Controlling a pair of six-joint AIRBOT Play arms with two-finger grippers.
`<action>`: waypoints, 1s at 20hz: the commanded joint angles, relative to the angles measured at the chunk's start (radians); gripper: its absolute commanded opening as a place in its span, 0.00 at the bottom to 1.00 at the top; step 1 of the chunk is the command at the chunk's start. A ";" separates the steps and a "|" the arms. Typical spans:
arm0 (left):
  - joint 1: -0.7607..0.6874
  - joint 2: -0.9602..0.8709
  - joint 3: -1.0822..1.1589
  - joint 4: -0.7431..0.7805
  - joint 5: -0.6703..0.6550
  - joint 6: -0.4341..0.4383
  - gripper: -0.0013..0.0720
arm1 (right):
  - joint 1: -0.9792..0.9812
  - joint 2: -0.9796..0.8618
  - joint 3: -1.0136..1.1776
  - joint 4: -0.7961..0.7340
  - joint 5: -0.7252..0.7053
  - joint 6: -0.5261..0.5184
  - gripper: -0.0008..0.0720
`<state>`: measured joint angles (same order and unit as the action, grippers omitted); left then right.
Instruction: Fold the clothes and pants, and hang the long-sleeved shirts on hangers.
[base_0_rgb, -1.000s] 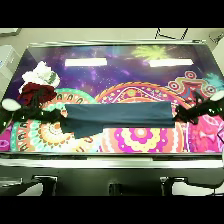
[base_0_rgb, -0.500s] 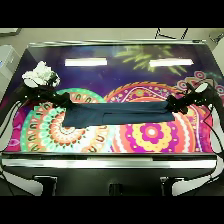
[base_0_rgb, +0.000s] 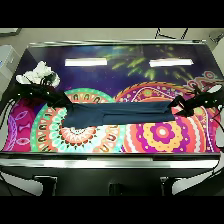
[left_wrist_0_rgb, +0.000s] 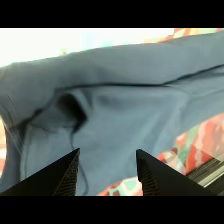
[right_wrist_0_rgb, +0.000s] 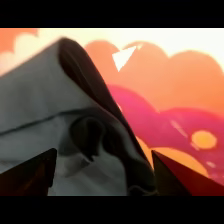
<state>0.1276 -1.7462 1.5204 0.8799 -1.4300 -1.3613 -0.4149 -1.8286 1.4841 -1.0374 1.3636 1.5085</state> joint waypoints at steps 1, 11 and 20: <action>-0.006 0.062 0.002 -0.002 -0.009 0.000 0.57 | -0.005 -0.063 0.005 0.066 0.077 -0.071 0.98; -0.378 0.044 0.001 -0.131 0.346 -0.008 0.09 | 0.076 0.136 0.014 0.322 0.126 -0.185 0.06; -0.709 -0.240 0.002 -0.348 0.592 -0.219 0.04 | 0.328 0.603 0.014 0.320 0.151 0.018 0.06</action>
<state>-0.4950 -1.9129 1.5215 0.6750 -0.9791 -1.5116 -0.1661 -1.3529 1.4975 -0.7216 1.5150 1.4487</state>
